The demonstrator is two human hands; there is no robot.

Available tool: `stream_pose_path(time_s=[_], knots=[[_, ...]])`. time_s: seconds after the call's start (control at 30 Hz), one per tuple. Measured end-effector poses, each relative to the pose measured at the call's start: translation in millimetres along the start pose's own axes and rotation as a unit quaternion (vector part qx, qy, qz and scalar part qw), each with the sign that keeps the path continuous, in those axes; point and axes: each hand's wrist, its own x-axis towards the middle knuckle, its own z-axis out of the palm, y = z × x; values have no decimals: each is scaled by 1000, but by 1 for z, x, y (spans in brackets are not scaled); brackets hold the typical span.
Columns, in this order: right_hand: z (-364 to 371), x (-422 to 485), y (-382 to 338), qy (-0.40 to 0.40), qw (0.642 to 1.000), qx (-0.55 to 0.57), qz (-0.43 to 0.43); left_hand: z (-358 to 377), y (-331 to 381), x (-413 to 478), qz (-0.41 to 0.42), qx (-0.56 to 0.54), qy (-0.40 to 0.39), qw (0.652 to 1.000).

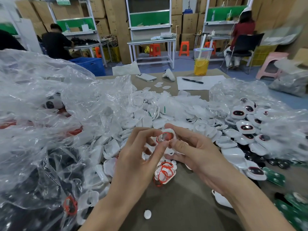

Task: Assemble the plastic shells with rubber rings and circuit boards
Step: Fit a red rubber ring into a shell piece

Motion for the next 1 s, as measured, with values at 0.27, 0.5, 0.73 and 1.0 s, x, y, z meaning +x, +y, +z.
stream_pose_path(time_s=[0.27,0.5,0.73,1.0], knots=[[1,-2,-6,-19,1000,6,4,0,-4,0,8,-5,-2,1000],[-2,-3,-5,-32,999,10,3,-1,-2,2,-8,-49,-13,999],[-3,-2,-6,-36,999,19,2,-1,-1,1,-25,-71,-10,997],[-2,-4,-7,-30,999,10,2,0,-4,2,-36,-75,-11,996]])
